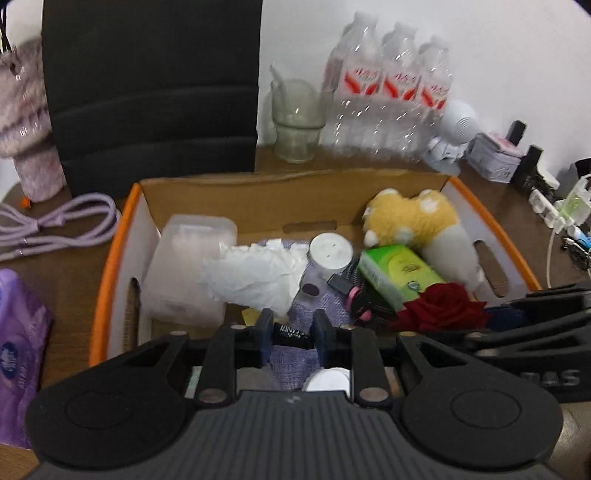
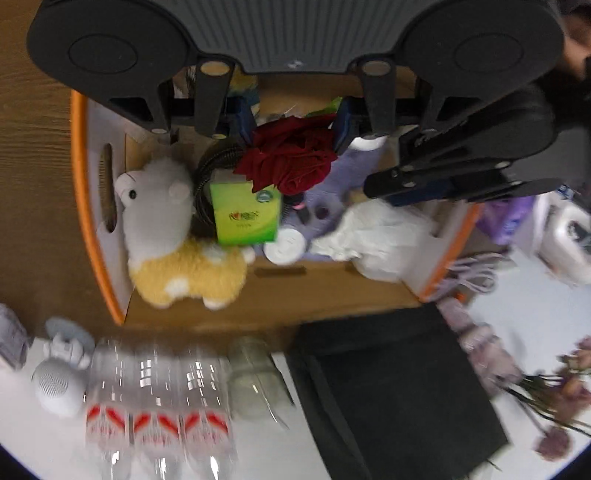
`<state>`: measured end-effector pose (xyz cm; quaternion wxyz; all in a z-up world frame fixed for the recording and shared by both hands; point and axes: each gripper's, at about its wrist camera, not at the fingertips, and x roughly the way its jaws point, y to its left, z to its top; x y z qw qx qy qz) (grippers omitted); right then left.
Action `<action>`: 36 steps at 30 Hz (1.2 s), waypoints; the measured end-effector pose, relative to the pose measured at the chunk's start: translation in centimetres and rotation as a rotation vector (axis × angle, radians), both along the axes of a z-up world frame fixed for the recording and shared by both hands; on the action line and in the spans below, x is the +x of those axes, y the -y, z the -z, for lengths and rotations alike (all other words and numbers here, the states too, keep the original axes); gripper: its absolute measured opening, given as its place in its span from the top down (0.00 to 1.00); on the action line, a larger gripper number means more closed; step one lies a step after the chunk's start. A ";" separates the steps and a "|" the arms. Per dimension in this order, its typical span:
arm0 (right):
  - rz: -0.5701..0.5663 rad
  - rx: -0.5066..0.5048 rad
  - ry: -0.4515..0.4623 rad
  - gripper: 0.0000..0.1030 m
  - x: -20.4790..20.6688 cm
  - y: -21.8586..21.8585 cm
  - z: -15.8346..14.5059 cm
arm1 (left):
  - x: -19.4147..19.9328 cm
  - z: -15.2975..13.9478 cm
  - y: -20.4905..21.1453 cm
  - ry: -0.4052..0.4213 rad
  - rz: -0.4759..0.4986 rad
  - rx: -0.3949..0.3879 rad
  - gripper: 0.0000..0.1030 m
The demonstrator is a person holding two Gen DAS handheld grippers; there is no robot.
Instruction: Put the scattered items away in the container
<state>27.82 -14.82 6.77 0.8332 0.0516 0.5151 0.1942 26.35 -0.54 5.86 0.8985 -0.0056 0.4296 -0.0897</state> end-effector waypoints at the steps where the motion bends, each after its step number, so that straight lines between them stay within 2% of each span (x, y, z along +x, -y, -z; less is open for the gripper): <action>1: 0.005 -0.013 -0.023 0.58 0.5 -0.2 0.7 | 0.3 0.2 -0.3 -0.011 -0.007 -0.003 0.54; 3: 0.008 -0.025 -0.065 0.51 0.9 -0.5 1.6 | 0.4 0.2 -0.9 -0.021 -0.005 0.008 0.54; 4: -0.006 -0.017 -0.074 0.50 0.7 -0.6 1.8 | 0.4 -0.1 -1.2 -0.020 0.007 0.008 0.50; 7: -0.029 0.001 -0.087 0.36 0.5 -0.5 1.2 | 0.4 -1.4 -2.6 -0.014 -0.004 -0.035 0.32; 9: -0.021 0.020 -0.098 0.27 0.6 0.1 0.2 | 0.3 -2.8 -3.4 -0.016 -0.004 -0.055 0.31; 11: -0.024 0.039 -0.113 0.24 0.8 0.6 -1.3 | -0.1 -4.2 -4.0 -0.013 -0.033 -0.052 0.22; 12: -0.027 0.039 -0.112 0.23 0.8 0.8 -2.0 | -0.2 -4.8 -4.2 -0.010 -0.055 -0.046 0.12; 13: -0.024 0.028 -0.102 0.18 0.9 1.0 -2.8 | -0.4 -5.3 -4.3 -0.010 -0.084 -0.032 0.04; 15: 0.013 -0.006 -0.090 0.15 1.2 1.5 -4.3 | -0.3 -5.7 -4.3 -0.041 -0.134 0.002 0.03; 19: 0.077 -0.055 -0.075 0.15 1.1 2.4 -7.0 | -0.5 -6.1 -4.8 -0.148 -0.216 -0.014 0.03; 22: 0.093 -0.106 -0.032 0.15 -0.2 2.7 -8.5 | -1.7 -6.9 -4.5 -0.150 -0.231 0.015 0.03; 24: 0.109 -0.113 0.030 0.15 -1.8 3.0 -9.3 | -3.3 -8.1 -4.2 -0.077 -0.253 0.031 0.02; 25: 0.124 -0.107 0.087 0.15 -2.8 3.3 -9.7 | -4.6 -8.8 -4.0 0.000 -0.275 0.039 0.01; 26: 0.147 -0.090 0.181 0.15 -4.0 3.5 -10.1 | -6.0 -9.5 -3.7 0.090 -0.291 0.045 0.00; 28: 0.220 -0.017 0.467 0.14 -8.1 4.5 -10.7 | -9.5 -10.3 -3.0 0.320 -0.287 0.036 0.00; 29: 0.249 0.033 0.606 0.10 -10.2 5.0 -10.5 | -10.8 -10.4 -2.7 0.405 -0.282 0.028 0.00; 30: 0.255 0.076 0.707 0.04 -11.8 5.4 -10.0 | -11.9 -10.5 -2.4 0.475 -0.274 0.022 0.00; 31: 0.248 0.099 0.749 0.00 -12.7 5.6 -9.6 | -12.8 -10.4 -2.0 0.517 -0.260 0.017 0.00; 32: 0.244 0.101 0.744 0.00 -12.9 5.5 -9.2 | -13.3 -10.4 -1.8 0.529 -0.246 0.015 0.00; 36: 0.256 0.091 0.668 0.01 -12.4 5.6 -8.5 | -14.5 -10.5 -1.4 0.536 -0.232 0.013 0.00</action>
